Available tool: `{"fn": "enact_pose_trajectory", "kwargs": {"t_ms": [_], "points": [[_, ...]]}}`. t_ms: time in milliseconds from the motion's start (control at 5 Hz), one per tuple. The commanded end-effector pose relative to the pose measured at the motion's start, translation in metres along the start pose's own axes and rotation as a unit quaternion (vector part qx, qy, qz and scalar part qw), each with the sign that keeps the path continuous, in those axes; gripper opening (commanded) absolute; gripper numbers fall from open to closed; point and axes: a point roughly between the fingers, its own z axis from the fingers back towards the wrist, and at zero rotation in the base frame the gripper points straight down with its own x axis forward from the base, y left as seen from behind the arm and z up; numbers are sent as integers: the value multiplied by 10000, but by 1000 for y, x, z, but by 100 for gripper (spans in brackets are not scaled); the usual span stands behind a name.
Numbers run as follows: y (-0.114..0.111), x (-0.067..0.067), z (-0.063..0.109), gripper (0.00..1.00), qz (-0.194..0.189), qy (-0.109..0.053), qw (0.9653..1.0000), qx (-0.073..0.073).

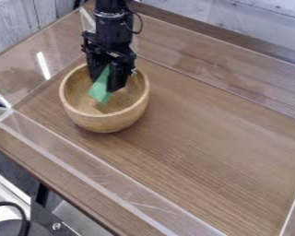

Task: Put the green block in the brown bowl

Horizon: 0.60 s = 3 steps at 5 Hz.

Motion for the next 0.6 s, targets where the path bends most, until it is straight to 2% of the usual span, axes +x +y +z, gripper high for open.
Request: {"fn": "enact_pose_trajectory", "kwargs": {"t_ms": [0, 400], "points": [[4, 8, 26, 0, 15, -410, 9989, 211], [3, 10, 28, 0, 17, -422, 9989, 213]]}}
